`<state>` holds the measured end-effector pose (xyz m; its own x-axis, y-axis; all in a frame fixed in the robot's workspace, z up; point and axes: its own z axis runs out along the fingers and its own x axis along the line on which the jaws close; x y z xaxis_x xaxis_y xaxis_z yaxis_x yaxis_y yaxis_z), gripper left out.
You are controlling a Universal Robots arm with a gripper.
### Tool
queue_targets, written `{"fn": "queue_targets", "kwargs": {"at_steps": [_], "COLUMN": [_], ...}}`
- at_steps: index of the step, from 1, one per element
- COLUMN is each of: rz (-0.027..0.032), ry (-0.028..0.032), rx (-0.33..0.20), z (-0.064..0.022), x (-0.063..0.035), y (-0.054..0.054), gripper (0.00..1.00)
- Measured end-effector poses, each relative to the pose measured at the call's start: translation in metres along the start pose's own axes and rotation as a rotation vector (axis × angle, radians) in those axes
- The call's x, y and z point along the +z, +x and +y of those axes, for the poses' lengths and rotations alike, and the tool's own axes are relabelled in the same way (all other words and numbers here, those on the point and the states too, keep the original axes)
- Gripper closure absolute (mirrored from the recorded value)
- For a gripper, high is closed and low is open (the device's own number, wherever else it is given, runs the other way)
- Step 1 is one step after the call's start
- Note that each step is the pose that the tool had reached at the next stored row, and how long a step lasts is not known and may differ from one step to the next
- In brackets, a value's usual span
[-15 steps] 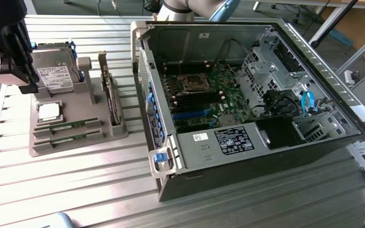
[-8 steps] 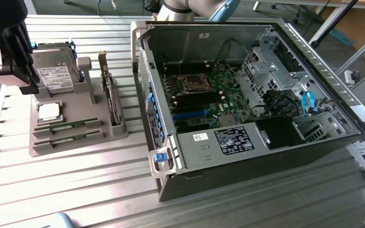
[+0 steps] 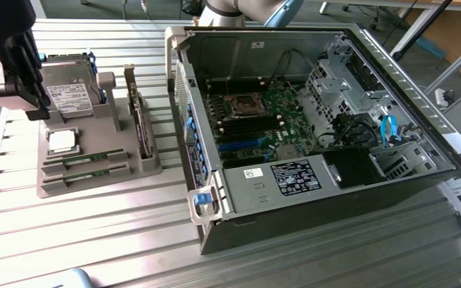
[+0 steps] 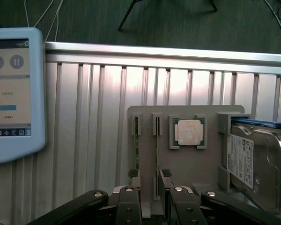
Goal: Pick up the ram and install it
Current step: 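Pick up the ram and move it above insertion slot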
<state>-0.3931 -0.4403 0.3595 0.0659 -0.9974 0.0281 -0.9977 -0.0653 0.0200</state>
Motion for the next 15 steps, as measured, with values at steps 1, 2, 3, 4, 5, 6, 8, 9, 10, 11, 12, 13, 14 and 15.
{"fn": "queue_targets", "kwargs": {"at_steps": [1,2,3,4,5,6,8,9,10,11,12,13,14,15], "rz": [0.0001,0.0002,0.0003,0.0004,0.0005,0.0006,0.0008,0.0009,0.0009,0.0011,0.0011,0.0012,0.0014,0.0014], "ry": [0.0001,0.0001,0.0001,0.0002,0.0002,0.0002,0.0003,0.0003,0.0004,0.0004,0.0005,0.0005,0.0004,0.0005], "rx": [-0.002,-0.003,-0.004,-0.006,-0.007,-0.008,-0.011,-0.012,-0.014,-0.015,-0.016,-0.018,-0.019,-0.020], "z": [0.0000,0.0000,0.0000,0.0000,0.0000,0.0000,0.0000,0.0000,0.0000,0.0000,0.0000,0.0000,0.0000,-0.0001], "x": [0.0003,0.0004,0.0007,0.0010,0.0012,0.0014,0.0019,0.0021,0.0024,0.0026,0.0028,0.0030,0.0032,0.0034], "y": [0.0000,0.0000,0.0000,0.0000,0.0000,-0.0001,-0.0001,-0.0001,-0.0001,-0.0001,-0.0001,-0.0001,-0.0001,-0.0001], "gripper": [0.70,0.70,0.70,0.70,0.70,0.70,0.70,0.70,0.70,0.70,0.70,0.70,0.70,0.70]}}
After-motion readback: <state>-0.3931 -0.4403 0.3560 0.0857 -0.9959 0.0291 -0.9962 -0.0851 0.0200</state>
